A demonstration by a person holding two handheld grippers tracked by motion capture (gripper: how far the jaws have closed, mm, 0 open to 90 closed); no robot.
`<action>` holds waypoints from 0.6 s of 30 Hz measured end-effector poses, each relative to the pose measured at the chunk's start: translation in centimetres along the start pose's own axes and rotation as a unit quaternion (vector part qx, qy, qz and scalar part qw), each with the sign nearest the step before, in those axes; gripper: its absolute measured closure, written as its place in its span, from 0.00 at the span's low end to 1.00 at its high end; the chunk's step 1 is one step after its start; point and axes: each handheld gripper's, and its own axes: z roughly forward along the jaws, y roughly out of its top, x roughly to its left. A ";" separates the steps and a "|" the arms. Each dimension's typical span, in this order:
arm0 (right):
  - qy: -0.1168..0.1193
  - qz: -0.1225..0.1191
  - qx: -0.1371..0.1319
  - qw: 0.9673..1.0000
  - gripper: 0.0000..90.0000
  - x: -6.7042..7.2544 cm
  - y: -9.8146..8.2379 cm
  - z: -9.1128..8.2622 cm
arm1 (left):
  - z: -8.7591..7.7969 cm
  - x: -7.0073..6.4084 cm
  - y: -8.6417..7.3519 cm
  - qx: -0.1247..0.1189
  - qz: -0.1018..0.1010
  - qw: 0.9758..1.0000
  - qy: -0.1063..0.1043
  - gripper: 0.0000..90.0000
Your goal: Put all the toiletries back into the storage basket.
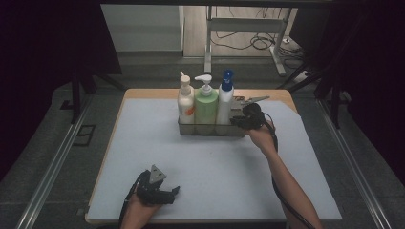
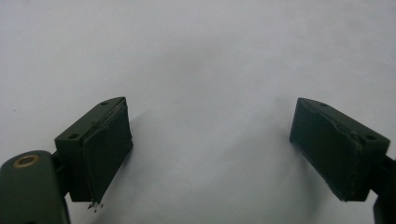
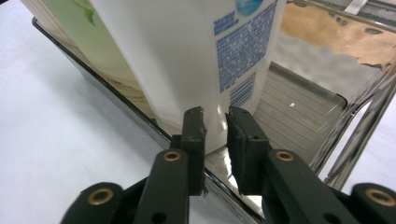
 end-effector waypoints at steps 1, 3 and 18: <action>0.000 -0.001 -0.001 1.000 0.82 0.0 0.0 -0.1 | 0.0 0.0 0.0 0.000 0.000 1.000 0.000 0.14; -0.002 -0.003 -0.002 1.000 0.77 0.1 0.0 -0.3 | 0.0 0.0 0.0 0.000 0.000 1.000 0.000 0.14; -0.002 -0.014 -0.014 1.000 0.44 1.0 -0.2 -1.9 | 0.0 0.0 0.0 0.000 0.000 1.000 0.000 0.14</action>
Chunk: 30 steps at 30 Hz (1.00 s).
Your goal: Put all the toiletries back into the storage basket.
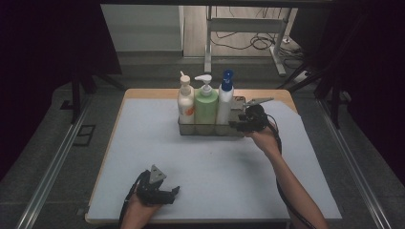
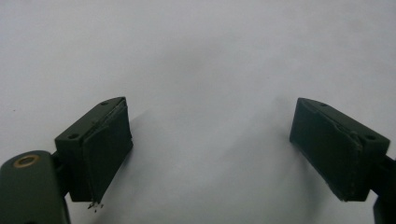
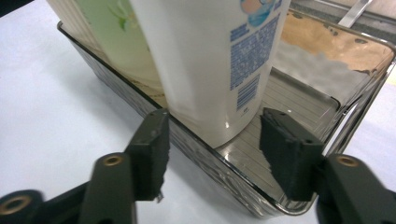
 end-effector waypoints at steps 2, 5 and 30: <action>0.002 -0.006 -0.001 1.000 0.40 0.2 0.0 -0.2 | 0.0 0.0 0.0 0.000 0.000 1.000 0.000 0.14; -0.003 -0.014 -0.001 1.000 0.33 0.6 -0.1 -0.4 | 0.0 0.0 0.0 0.000 0.000 1.000 0.000 0.14; 0.007 -0.059 0.005 0.998 0.08 2.0 -1.2 -2.9 | 0.0 0.0 0.0 0.003 0.003 1.000 0.001 0.14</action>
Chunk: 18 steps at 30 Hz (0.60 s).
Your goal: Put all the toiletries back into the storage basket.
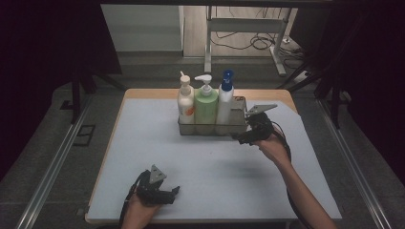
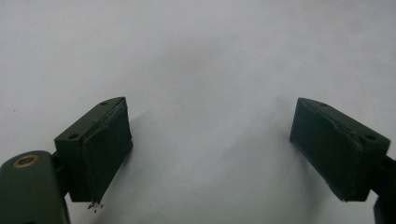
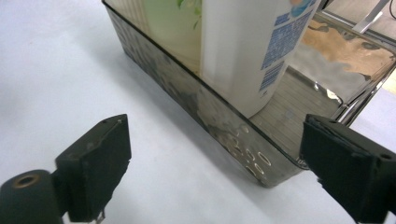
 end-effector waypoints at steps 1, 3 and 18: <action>0.002 -0.001 0.000 1.000 0.07 0.1 0.0 -0.1 | 0.0 0.0 0.0 0.000 0.000 1.000 0.000 0.14; 0.003 -0.002 0.002 1.000 0.05 0.2 -0.1 -0.2 | 0.0 0.0 0.0 0.000 0.000 1.000 0.001 0.14; 0.008 -0.011 0.001 1.000 0.00 0.8 -1.1 -1.7 | 0.0 -0.1 0.0 -0.002 -0.002 1.000 0.001 0.14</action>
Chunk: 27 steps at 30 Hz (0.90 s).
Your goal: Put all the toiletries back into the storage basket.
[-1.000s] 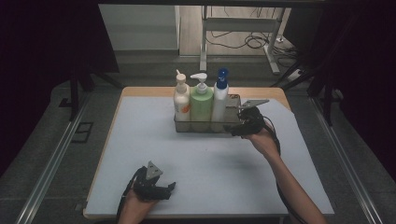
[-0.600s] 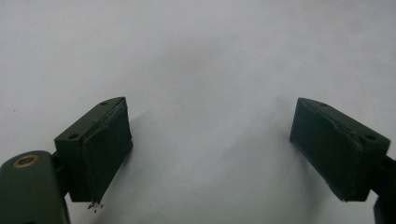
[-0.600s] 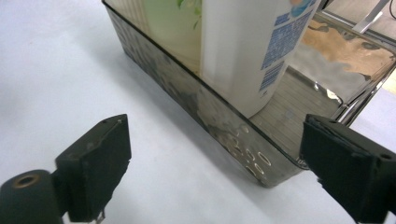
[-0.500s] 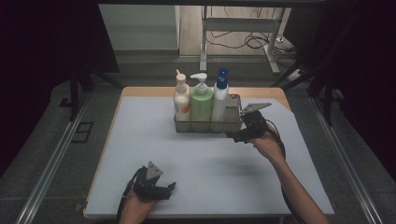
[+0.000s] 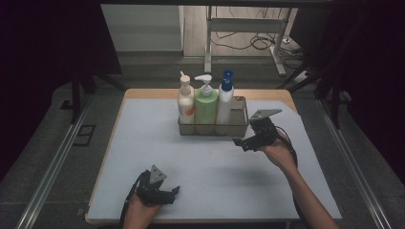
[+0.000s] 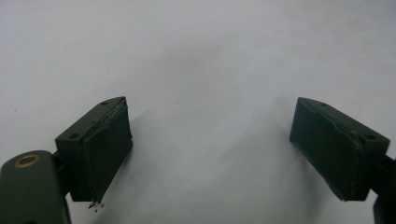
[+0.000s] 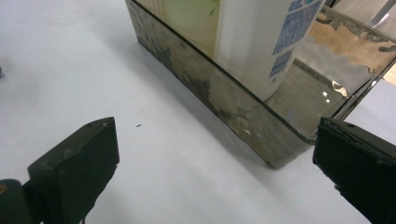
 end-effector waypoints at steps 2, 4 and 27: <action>0.004 -0.001 0.000 1.000 0.00 0.1 -0.2 -0.3 | 0.0 0.0 0.0 0.000 0.000 1.000 0.000 0.14; 0.005 -0.003 0.002 1.000 0.00 0.3 -0.3 -0.5 | 0.0 0.0 0.0 -0.001 0.000 1.000 0.000 0.14; 0.001 -0.025 0.025 0.999 0.00 1.7 -3.7 -2.8 | 0.0 0.0 0.0 -0.001 -0.001 1.000 0.000 0.14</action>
